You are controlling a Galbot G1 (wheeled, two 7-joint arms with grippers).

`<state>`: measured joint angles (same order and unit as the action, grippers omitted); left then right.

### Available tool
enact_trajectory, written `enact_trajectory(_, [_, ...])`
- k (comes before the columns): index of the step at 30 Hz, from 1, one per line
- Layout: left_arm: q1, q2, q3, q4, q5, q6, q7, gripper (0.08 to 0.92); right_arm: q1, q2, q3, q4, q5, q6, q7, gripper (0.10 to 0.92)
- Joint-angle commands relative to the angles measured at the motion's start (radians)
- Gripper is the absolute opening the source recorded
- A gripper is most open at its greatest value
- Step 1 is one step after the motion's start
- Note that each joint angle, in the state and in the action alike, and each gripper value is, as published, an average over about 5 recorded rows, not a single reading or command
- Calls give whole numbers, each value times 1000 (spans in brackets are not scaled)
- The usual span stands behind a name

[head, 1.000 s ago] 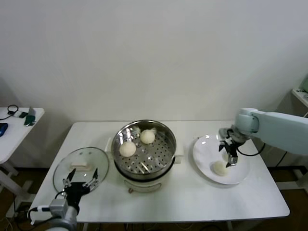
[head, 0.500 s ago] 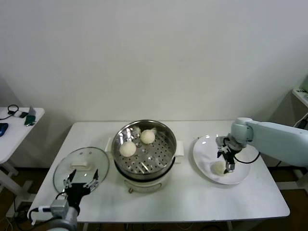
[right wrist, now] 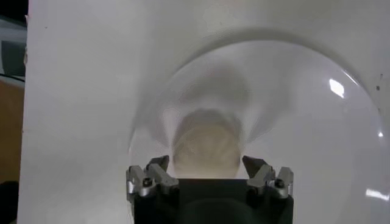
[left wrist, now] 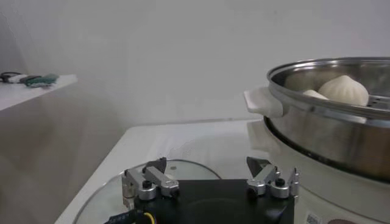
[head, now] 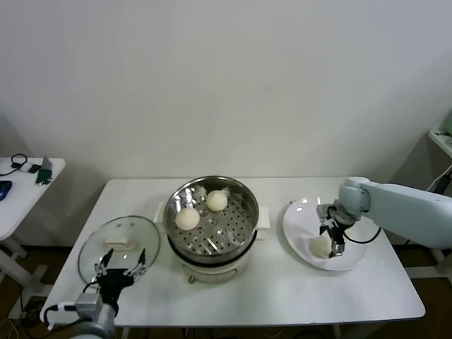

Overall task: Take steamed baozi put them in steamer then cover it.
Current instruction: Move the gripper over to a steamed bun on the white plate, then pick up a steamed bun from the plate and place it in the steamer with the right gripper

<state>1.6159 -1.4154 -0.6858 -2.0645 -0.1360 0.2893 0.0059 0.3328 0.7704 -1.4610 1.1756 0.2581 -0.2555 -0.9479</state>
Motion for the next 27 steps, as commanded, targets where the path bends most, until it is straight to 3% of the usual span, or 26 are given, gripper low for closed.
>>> enact_trajectory(1, [0,1,-1,2,0,-1,-1,823,-20,3,26,-15,-11,2,4,758])
enact_trajectory(15, [-1,1,-2,5,0,-3,-6,823,93,14,28,-12,-28,66,-56,687])
enact_trajectory(27, [7,10,-6,-7,1,-1,-5,823,690,171,-186,114,56,353,-164,687])
